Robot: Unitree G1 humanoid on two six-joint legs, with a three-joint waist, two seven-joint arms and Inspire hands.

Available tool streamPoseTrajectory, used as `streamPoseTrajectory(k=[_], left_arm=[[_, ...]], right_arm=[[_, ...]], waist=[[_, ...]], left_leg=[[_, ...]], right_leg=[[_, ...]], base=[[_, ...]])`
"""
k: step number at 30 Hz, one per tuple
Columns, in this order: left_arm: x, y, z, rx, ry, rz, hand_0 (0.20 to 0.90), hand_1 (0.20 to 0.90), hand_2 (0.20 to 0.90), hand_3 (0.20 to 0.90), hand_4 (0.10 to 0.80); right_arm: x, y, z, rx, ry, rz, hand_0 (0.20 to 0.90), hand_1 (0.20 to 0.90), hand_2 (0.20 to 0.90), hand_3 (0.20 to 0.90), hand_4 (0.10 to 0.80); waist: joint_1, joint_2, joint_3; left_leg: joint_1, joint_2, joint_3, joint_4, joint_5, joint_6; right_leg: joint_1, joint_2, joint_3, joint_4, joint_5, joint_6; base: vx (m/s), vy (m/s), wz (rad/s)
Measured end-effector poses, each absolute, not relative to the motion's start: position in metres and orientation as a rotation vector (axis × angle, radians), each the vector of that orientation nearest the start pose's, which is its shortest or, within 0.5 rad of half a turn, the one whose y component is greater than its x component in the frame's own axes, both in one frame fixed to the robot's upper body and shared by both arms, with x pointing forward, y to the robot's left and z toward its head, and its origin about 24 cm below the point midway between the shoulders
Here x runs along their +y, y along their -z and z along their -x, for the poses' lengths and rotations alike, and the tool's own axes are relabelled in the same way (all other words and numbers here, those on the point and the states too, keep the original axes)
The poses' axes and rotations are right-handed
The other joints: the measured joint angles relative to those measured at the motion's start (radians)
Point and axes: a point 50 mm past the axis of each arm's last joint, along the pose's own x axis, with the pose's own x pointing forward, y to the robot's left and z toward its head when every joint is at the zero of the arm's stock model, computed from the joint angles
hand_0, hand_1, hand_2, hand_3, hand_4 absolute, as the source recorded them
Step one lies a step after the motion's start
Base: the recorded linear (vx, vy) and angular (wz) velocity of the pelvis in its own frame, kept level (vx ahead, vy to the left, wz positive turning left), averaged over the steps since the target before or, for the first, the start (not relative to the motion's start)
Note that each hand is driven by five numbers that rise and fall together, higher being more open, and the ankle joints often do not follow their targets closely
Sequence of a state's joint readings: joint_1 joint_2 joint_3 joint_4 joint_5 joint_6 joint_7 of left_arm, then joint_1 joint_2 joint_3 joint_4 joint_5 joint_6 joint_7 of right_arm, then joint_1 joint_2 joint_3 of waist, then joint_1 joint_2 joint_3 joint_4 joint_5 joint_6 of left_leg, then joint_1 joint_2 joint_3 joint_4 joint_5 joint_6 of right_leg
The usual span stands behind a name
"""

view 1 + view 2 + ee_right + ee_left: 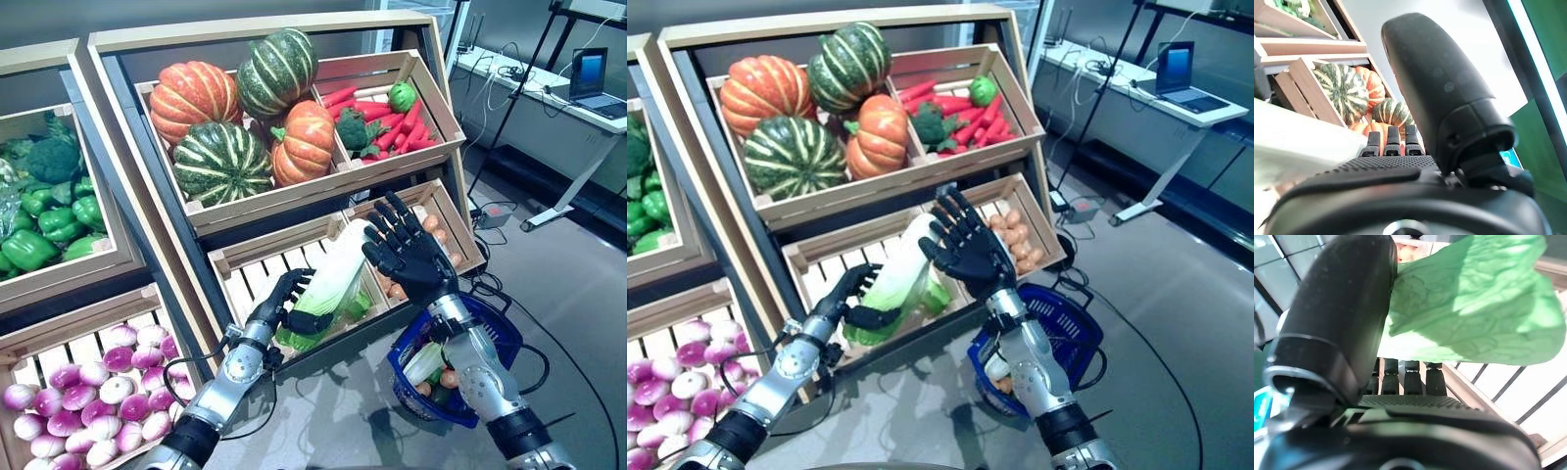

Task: Put vegetables into the basket

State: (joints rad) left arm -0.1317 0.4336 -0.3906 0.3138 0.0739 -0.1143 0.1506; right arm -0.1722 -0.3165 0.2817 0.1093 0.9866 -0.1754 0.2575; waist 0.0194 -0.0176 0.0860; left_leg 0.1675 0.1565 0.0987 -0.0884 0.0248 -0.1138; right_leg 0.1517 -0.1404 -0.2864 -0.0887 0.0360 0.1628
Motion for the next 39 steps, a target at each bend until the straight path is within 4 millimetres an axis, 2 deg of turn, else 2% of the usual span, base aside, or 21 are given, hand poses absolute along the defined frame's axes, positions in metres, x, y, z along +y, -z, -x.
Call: streamPoseTrajectory(k=[7,12,15,19,22,24,26,27,30,31,32,33,34,37,39], left_arm=[[0.162,-0.001,-0.259,0.052,0.246,-0.696,0.300,0.300,0.300,0.300,0.400],[0.162,-0.004,-0.259,0.000,0.203,-0.748,0.300,0.300,0.300,0.300,0.400],[0.163,-0.007,-0.262,-0.031,0.164,-0.766,0.300,0.300,0.300,0.300,0.400],[0.163,-0.008,-0.262,-0.034,0.155,-0.761,0.300,0.300,0.300,0.300,0.400],[0.163,-0.008,-0.262,-0.034,0.155,-0.759,0.300,0.300,0.300,0.300,0.400],[0.162,-0.007,-0.261,-0.033,0.157,-0.760,0.300,0.300,0.300,0.300,0.400],[0.162,-0.008,-0.262,-0.034,0.159,-0.761,0.300,0.300,0.300,0.300,0.400],[0.163,-0.008,-0.262,-0.032,0.159,-0.765,0.300,0.300,0.300,0.300,0.400],[0.168,-0.008,-0.262,-0.025,0.158,-0.785,0.300,0.300,0.300,0.300,0.400],[0.170,-0.008,-0.262,-0.024,0.157,-0.795,0.300,0.300,0.300,0.300,0.400],[0.172,-0.009,-0.262,-0.023,0.155,-0.800,0.300,0.300,0.300,0.300,0.400],[0.175,-0.009,-0.262,-0.022,0.151,-0.810,0.300,0.300,0.300,0.300,0.400],[0.179,-0.010,-0.263,-0.018,0.146,-0.821,0.300,0.300,0.300,0.300,0.400],[0.181,-0.011,-0.263,-0.016,0.143,-0.829,0.300,0.300,0.300,0.300,0.400],[0.179,-0.013,-0.266,-0.026,0.145,-0.830,0.300,0.300,0.300,0.300,0.400]], right_arm=[[-0.127,-0.064,-0.275,-0.045,-0.491,-0.699,0.900,0.900,0.900,0.900,0.800],[-0.126,-0.061,-0.274,-0.006,-0.503,-0.691,0.900,0.900,0.900,0.900,0.800],[-0.127,-0.058,-0.275,0.009,-0.468,-0.571,0.900,0.900,0.900,0.900,0.800],[-0.131,-0.063,-0.276,-0.047,-0.421,-0.520,0.900,0.900,0.900,0.900,0.800],[-0.131,-0.079,-0.276,-0.162,-0.404,-0.470,0.900,0.900,0.900,0.900,0.800],[-0.130,-0.096,-0.276,-0.275,-0.405,-0.353,0.900,0.900,0.900,0.900,0.800],[-0.132,-0.121,-0.276,-0.414,-0.414,-0.109,0.900,0.900,0.900,0.900,0.800],[-0.135,-0.134,-0.276,-0.474,-0.424,0.051,0.900,0.900,0.900,0.900,0.800],[-0.156,-0.171,-0.272,-0.653,-0.411,0.688,0.900,0.900,0.900,0.900,0.800],[-0.161,-0.180,-0.270,-0.692,-0.399,0.840,0.900,0.900,0.900,0.900,0.800],[-0.163,-0.184,-0.270,-0.707,-0.395,0.911,0.900,0.900,0.900,0.900,0.800],[-0.169,-0.195,-0.267,-0.740,-0.396,1.105,0.900,0.900,0.900,0.900,0.800],[-0.172,-0.202,-0.266,-0.763,-0.391,1.227,0.900,0.900,0.900,0.900,0.800],[-0.170,-0.218,-0.268,-0.808,-0.377,1.390,0.900,0.900,0.900,0.900,0.800],[-0.159,-0.228,-0.268,-0.821,-0.445,1.481,0.900,0.900,0.900,0.900,0.800]], waist=[[-0.001,0.000,0.000],[-0.002,0.000,0.000],[-0.002,0.000,0.000],[-0.004,0.000,0.000],[-0.004,0.000,0.000],[-0.005,0.001,0.000],[-0.007,0.001,0.001],[-0.008,0.001,0.001],[-0.009,0.001,0.001],[-0.013,0.001,0.001],[-0.016,0.000,0.001],[-0.023,0.001,0.001],[-0.034,-0.001,0.001],[-0.058,-0.003,0.001],[-0.061,-0.002,0.001]], left_leg=[[0.001,0.000,0.000,0.000,0.000,0.000],[0.001,0.000,0.000,0.000,0.000,0.000],[0.001,0.000,0.001,0.000,0.000,0.000],[0.001,0.000,0.002,0.000,0.000,0.000],[0.000,0.000,0.003,0.000,0.000,0.000],[0.001,0.000,0.005,0.000,0.000,0.000],[0.002,-0.001,0.007,0.000,0.000,0.000],[0.002,-0.002,0.009,0.000,0.000,0.000],[0.001,-0.001,0.012,0.000,0.000,0.000],[0.000,-0.001,0.015,0.000,0.000,0.000],[-0.001,-0.001,0.017,0.000,0.000,0.000],[-0.006,-0.002,0.020,0.000,-0.001,0.001],[-0.007,-0.001,0.021,0.000,-0.001,0.001],[-0.005,-0.001,0.028,0.000,-0.001,0.002],[-0.006,-0.001,0.044,0.000,-0.002,0.002]], right_leg=[[0.000,0.000,0.000,0.000,0.000,0.000],[0.000,0.000,0.001,0.000,0.000,0.000],[0.000,0.000,0.001,0.000,0.000,0.000],[-0.001,0.000,0.002,0.000,0.000,0.000],[-0.003,0.000,0.004,0.000,0.000,0.000],[-0.003,0.000,0.005,0.000,0.000,0.000],[-0.004,-0.001,0.008,0.000,0.001,0.001],[-0.004,-0.001,0.008,0.000,0.001,0.002],[-0.007,-0.001,0.011,0.000,0.002,0.002],[-0.010,0.000,0.014,0.000,0.003,0.001],[-0.012,0.000,0.016,0.000,0.004,0.001],[-0.019,-0.001,0.031,0.000,0.004,0.002],[-0.022,0.000,0.034,0.000,0.005,0.002],[-0.023,0.001,0.043,0.000,0.005,0.002],[-0.034,0.001,0.061,0.000,0.010,0.001]], base=[[0.000,0.000,0.00],[0.000,0.000,0.00],[0.000,0.000,0.00],[-0.008,0.007,0.00],[-0.010,0.012,-0.01],[0.000,0.000,0.00],[-0.055,0.007,-0.02],[-0.043,-0.003,-0.02],[-0.031,-0.007,-0.02],[-0.047,-0.014,-0.06],[-0.048,-0.016,-0.09],[-0.043,-0.012,-0.07],[-0.036,-0.010,-0.06],[-0.026,-0.008,-0.09],[0.000,-0.003,-0.21]])
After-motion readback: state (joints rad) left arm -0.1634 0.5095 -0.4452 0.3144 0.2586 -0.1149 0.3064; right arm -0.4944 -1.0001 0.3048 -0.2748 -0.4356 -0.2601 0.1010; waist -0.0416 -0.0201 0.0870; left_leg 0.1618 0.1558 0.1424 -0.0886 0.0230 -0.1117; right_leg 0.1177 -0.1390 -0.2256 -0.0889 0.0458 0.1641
